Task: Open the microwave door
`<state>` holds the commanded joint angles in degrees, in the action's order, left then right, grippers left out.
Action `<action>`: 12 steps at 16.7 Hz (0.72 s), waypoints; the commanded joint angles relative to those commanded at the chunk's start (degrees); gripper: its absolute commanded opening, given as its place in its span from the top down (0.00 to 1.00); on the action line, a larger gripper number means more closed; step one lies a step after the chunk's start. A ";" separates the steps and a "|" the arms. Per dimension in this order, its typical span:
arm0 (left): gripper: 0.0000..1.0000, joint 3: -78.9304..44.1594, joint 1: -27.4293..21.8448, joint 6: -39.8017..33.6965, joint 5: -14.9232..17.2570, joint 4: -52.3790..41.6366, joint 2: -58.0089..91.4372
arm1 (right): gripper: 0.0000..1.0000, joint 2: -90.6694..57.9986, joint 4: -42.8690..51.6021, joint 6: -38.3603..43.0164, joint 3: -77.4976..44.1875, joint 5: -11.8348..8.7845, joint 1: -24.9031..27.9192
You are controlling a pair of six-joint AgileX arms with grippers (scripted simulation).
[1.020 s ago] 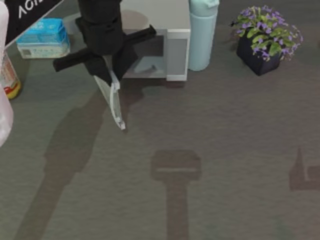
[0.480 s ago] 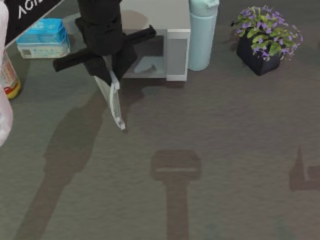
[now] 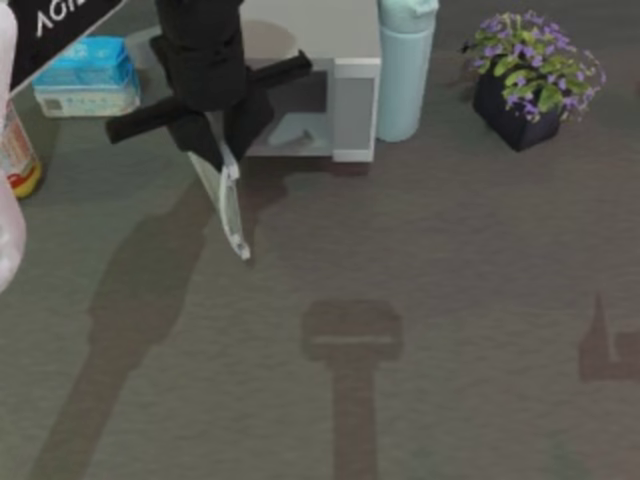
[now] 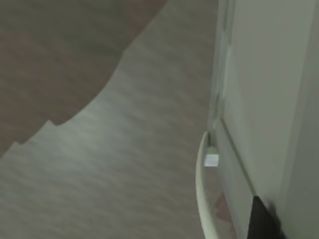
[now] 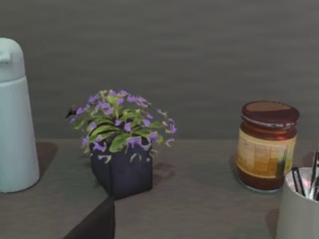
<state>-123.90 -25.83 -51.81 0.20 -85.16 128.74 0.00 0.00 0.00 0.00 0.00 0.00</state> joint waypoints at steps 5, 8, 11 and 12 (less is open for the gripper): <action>1.00 3.25 0.91 1.32 0.07 1.31 -2.23 | 0.00 0.00 0.00 0.00 0.00 0.00 0.00; 1.00 7.02 2.19 2.93 -0.03 2.73 -4.41 | 0.00 0.00 0.00 0.00 0.00 0.00 0.00; 1.00 7.96 2.54 3.31 -0.05 3.05 -4.91 | 0.00 0.00 0.00 0.00 0.00 0.00 0.00; 1.00 7.96 2.54 3.31 -0.05 3.05 -4.91 | 0.00 0.00 0.00 0.00 0.00 0.00 0.00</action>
<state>-115.94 -23.29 -48.50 0.15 -82.11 123.83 0.00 0.00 0.00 0.00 0.00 0.00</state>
